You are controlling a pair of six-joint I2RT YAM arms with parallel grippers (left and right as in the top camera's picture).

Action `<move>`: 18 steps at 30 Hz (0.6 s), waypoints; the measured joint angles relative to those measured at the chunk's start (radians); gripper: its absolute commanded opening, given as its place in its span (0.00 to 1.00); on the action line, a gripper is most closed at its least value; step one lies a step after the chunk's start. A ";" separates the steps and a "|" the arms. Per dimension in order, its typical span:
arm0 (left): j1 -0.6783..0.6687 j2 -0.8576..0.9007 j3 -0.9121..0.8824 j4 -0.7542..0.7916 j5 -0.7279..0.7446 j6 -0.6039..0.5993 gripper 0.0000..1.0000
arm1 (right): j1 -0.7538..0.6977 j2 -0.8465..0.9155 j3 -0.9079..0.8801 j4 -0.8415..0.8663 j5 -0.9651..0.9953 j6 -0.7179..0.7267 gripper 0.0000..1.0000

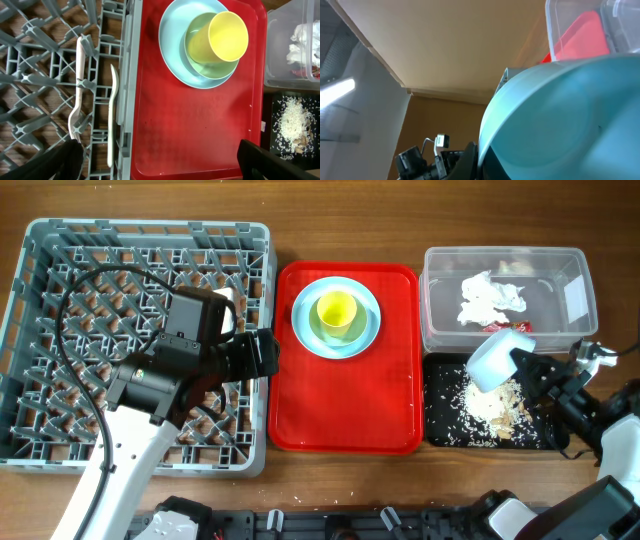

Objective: Sort waste into correct bins and load items into the dishwasher rack
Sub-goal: 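Set the empty light-blue bowl back on the red tray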

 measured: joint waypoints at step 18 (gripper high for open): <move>0.000 0.000 0.000 0.001 0.000 0.000 1.00 | 0.985 -0.166 0.194 0.187 0.739 0.449 0.04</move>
